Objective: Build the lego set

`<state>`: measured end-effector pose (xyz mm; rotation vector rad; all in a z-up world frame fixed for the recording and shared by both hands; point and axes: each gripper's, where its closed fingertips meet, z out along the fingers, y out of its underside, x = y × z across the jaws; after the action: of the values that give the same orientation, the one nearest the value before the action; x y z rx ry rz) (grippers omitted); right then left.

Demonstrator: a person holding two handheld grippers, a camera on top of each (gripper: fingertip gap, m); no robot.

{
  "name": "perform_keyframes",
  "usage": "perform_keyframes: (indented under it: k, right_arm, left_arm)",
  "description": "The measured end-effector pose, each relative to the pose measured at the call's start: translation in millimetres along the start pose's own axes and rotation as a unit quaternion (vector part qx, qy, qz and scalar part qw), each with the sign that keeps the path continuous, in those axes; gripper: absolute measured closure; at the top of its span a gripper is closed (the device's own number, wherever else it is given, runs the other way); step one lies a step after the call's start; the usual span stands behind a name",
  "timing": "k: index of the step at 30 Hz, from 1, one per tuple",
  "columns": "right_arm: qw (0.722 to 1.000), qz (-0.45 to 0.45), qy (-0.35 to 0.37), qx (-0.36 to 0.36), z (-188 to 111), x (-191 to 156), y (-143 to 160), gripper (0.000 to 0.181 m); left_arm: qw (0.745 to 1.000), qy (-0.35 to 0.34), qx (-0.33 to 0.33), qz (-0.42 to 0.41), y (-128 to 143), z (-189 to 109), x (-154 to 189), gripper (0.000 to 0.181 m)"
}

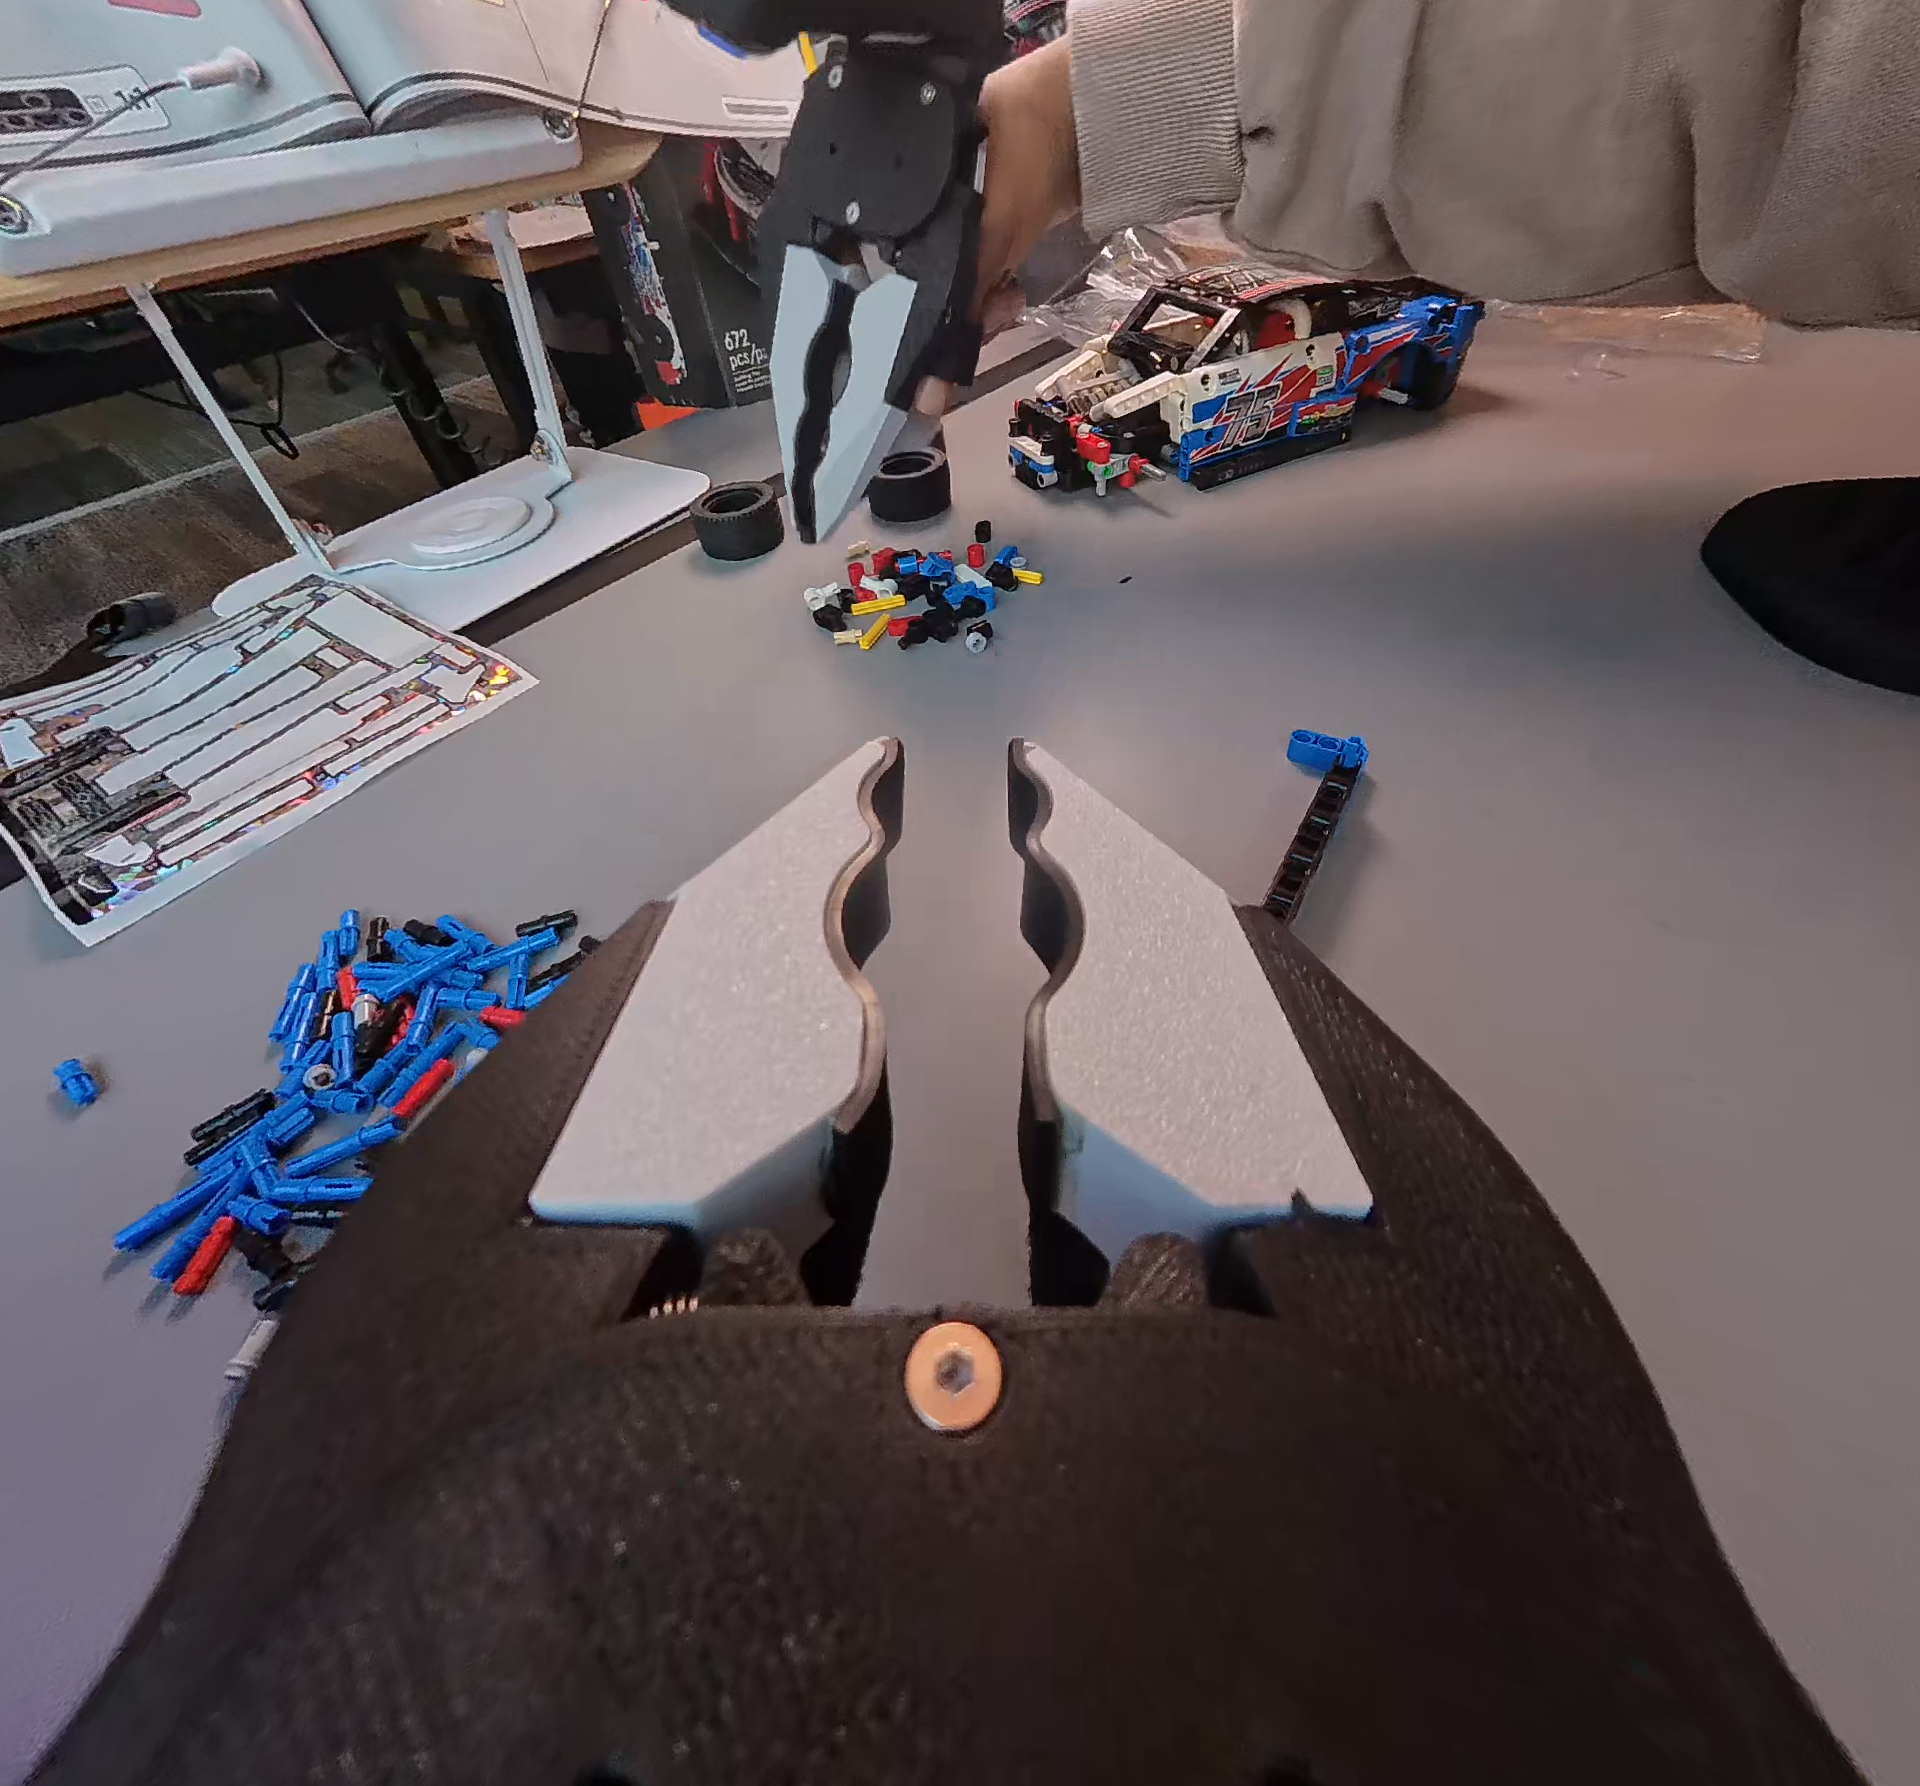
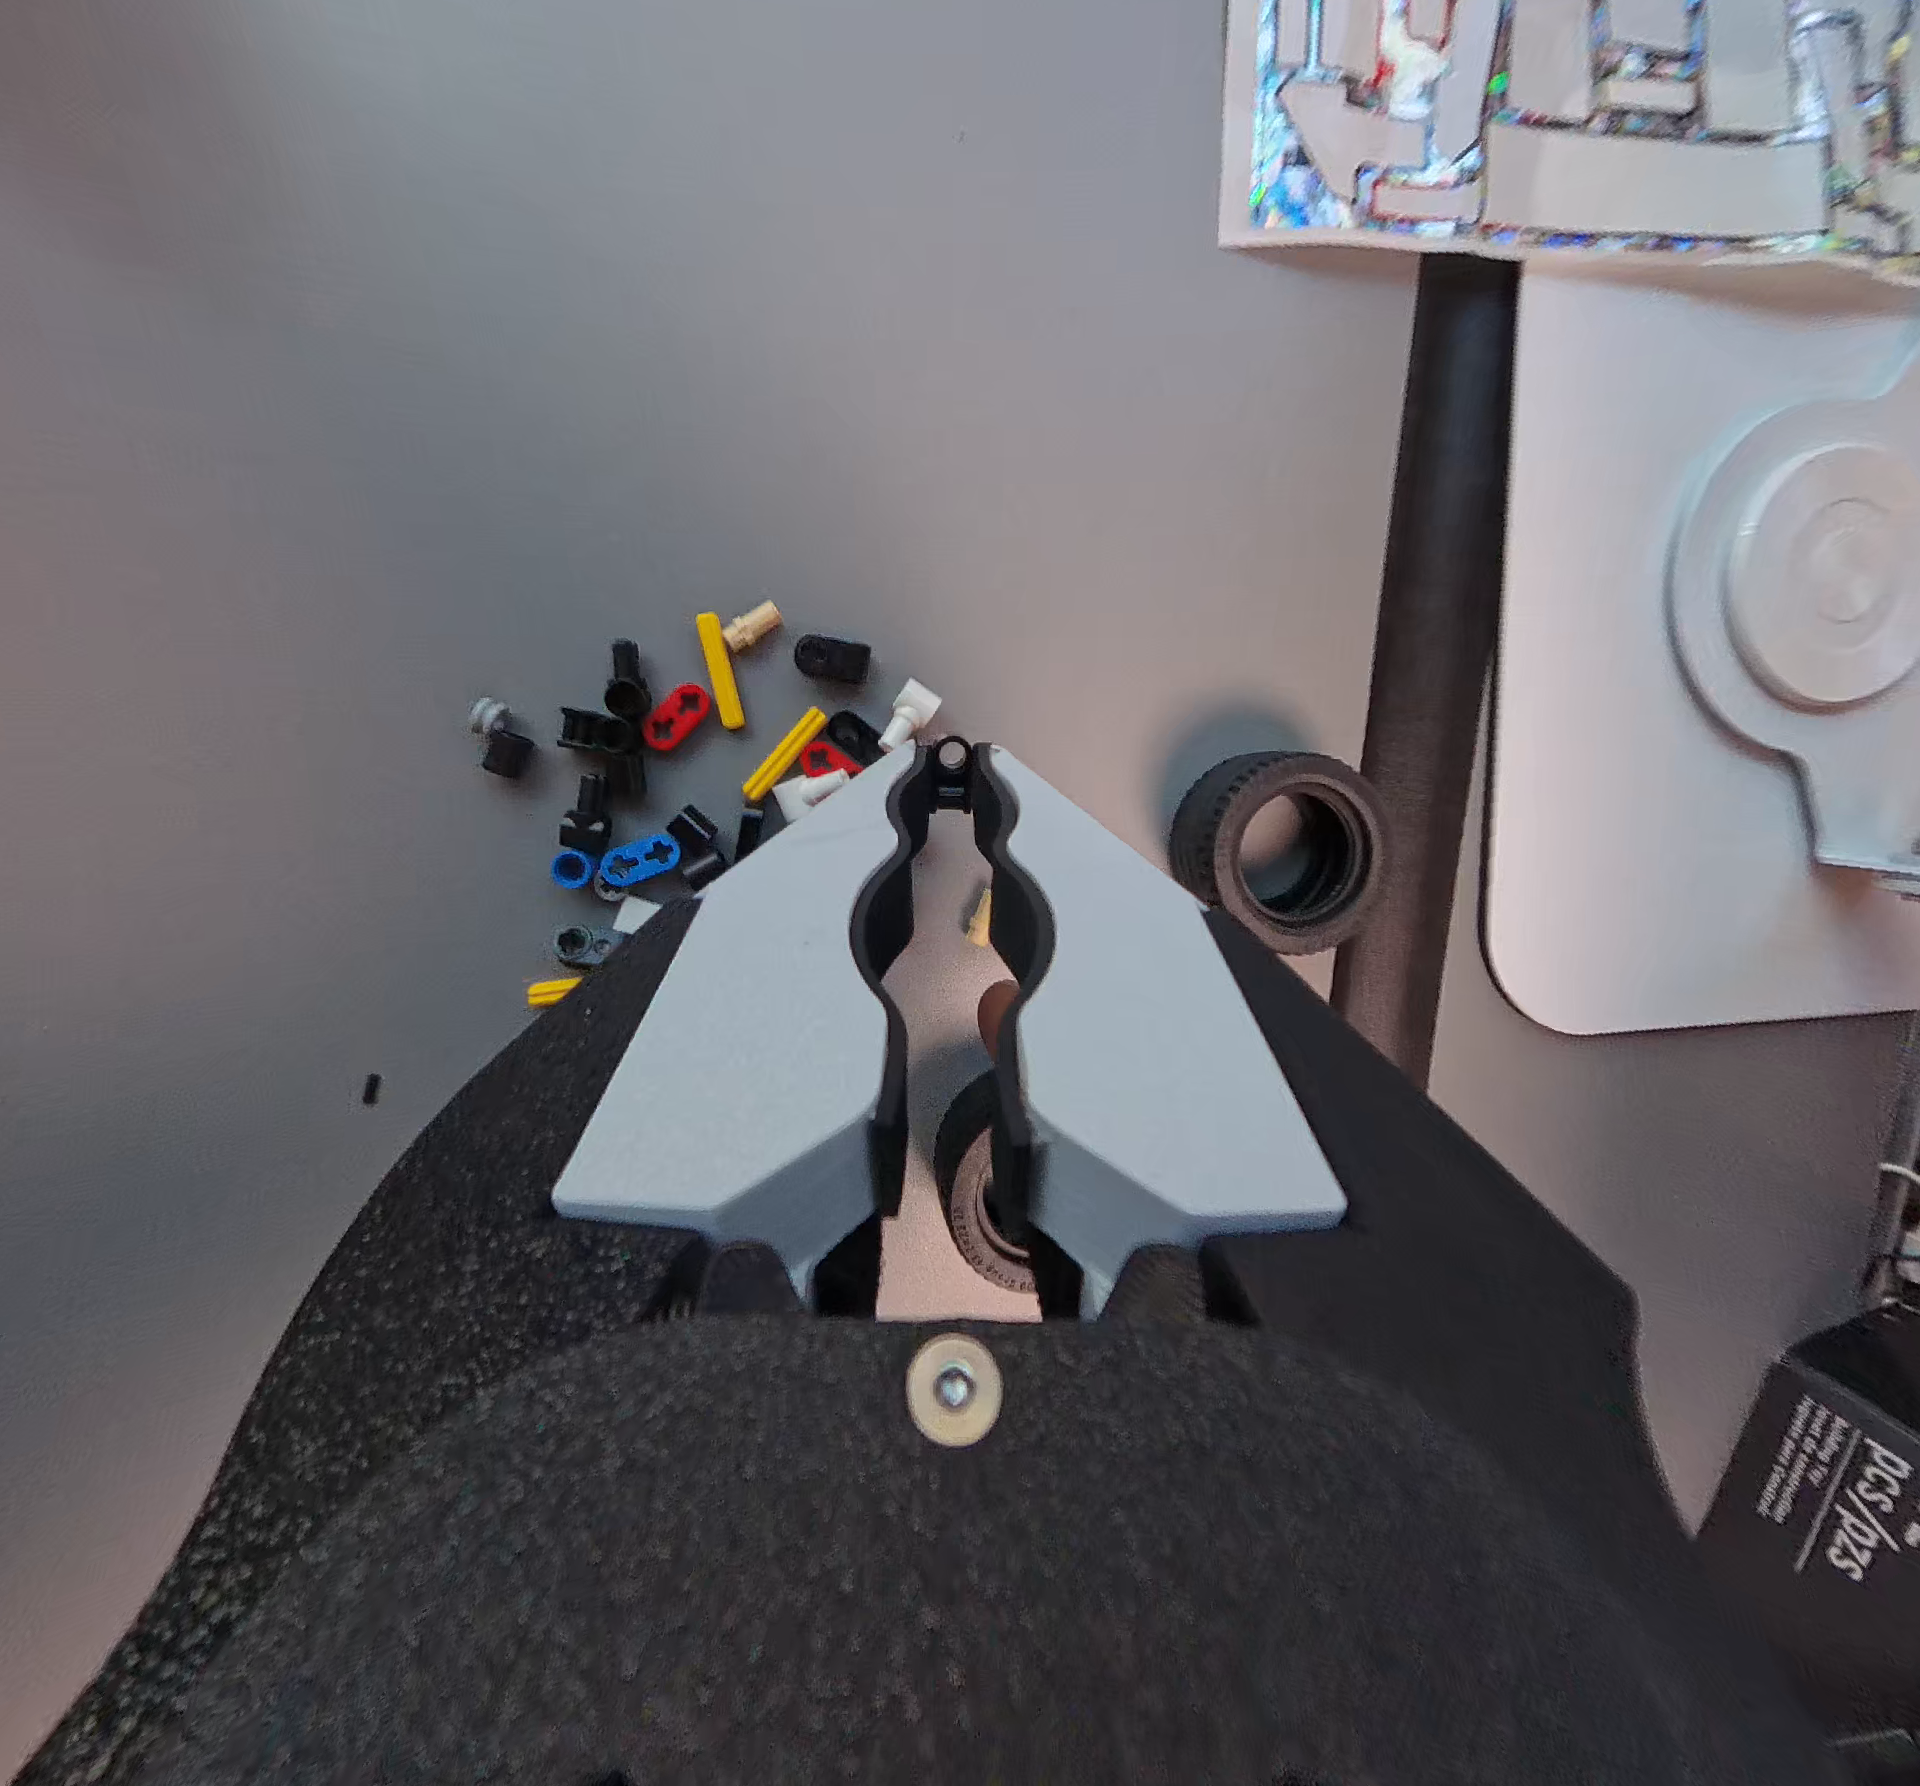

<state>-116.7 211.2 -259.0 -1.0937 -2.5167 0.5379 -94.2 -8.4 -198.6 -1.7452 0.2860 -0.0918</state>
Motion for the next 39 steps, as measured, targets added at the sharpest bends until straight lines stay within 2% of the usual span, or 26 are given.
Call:
perform_keyframes:
  k: [4,7,9,15,18,21,26,32,36,39]
  right_arm:
    - [0.993,0.023,0.058,0.099,-39,-5,-33,0.175]
    - [0.981,0.057,0.059,0.175,-67,-38,-48,0.176]
    - [0.977,0.082,0.044,0.193,-72,-70,-43,0.176]
    - [0.985,0.111,0.002,0.132,-43,-160,11,0.176]
    - [0.989,0.107,-0.005,0.099,-34,-180,29,0.174]
    - [0.991,0.099,-0.012,0.093,-33,-187,33,0.167]
    - [0.991,0.084,0.000,0.104,-47,-168,25,0.160]
    - [0.980,0.136,0.116,0.082,-69,-78,38,0.172]
    - [0.981,0.129,0.147,0.012,-60,-36,66,0.172]
    - [0.989,0.087,0.119,-0.019,-48,-30,70,0.170]
  left_arm:
    - [1.000,-0.007,-0.005,-0.018,4,1,-6,0.162]
    - [1.000,-0.014,-0.007,-0.027,6,2,-11,0.162]
    - [0.999,-0.018,-0.008,-0.030,6,2,-13,0.162]
    - [0.999,-0.021,-0.015,-0.030,9,5,-13,0.162]
    - [0.999,-0.022,-0.020,-0.026,10,7,-13,0.162]
    - [0.999,-0.025,-0.022,-0.020,11,7,-12,0.162]
    - [0.999,-0.029,-0.020,-0.019,10,5,-14,0.162]
    - [0.999,-0.023,-0.018,-0.020,9,4,-13,0.162]
    - [0.999,-0.019,-0.018,-0.018,9,4,-13,0.162]
    - [1.000,-0.018,-0.019,-0.017,10,4,-13,0.162]
